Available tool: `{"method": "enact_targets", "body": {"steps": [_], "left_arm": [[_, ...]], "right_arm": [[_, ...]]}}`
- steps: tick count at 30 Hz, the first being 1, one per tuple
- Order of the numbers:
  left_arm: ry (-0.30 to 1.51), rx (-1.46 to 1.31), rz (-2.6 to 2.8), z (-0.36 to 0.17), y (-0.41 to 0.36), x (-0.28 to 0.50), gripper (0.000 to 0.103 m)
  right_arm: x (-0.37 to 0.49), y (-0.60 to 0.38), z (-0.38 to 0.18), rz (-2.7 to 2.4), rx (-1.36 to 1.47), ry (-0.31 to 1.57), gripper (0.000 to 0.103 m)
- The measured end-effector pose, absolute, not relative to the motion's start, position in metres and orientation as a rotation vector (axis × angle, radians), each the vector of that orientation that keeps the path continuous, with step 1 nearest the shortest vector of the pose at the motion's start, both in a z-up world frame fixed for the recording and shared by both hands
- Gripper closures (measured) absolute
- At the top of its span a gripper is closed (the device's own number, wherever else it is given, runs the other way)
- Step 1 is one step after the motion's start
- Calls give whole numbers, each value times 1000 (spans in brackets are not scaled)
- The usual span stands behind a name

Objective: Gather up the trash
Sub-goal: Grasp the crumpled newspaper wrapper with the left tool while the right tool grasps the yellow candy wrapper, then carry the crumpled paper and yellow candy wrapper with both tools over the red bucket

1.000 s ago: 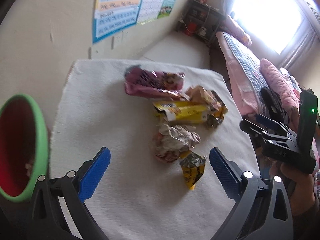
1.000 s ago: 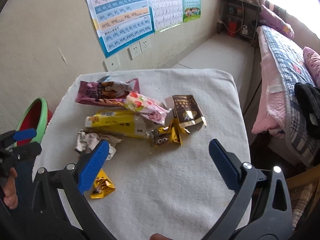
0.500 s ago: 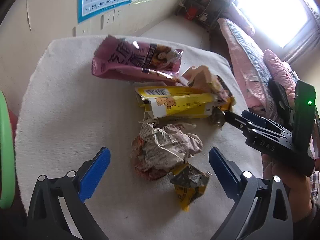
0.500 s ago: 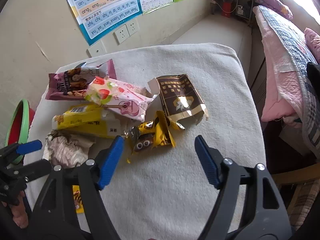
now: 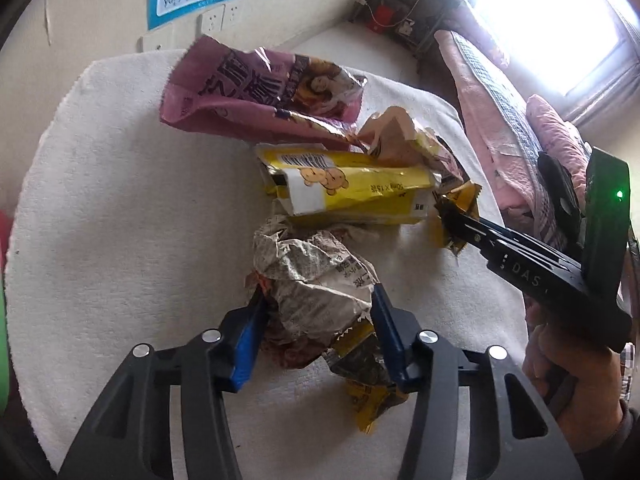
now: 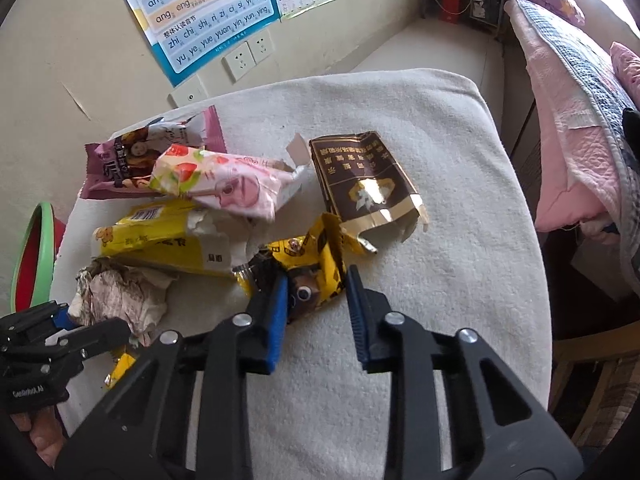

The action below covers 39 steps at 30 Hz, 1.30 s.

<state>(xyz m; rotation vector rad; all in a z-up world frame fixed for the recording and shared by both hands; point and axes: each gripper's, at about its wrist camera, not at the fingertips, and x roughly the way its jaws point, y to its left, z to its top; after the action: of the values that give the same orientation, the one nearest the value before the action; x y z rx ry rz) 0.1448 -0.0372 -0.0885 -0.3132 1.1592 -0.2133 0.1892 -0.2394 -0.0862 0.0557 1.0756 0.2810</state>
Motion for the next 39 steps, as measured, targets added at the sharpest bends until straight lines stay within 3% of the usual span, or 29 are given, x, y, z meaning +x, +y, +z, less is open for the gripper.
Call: {"method": "enact_targets", "body": {"steps": [39], "left_arm": [[969,-278,-93,0,33,68,56]], "right_arm": [[107,-187,13,446,-37,896,76]]}}
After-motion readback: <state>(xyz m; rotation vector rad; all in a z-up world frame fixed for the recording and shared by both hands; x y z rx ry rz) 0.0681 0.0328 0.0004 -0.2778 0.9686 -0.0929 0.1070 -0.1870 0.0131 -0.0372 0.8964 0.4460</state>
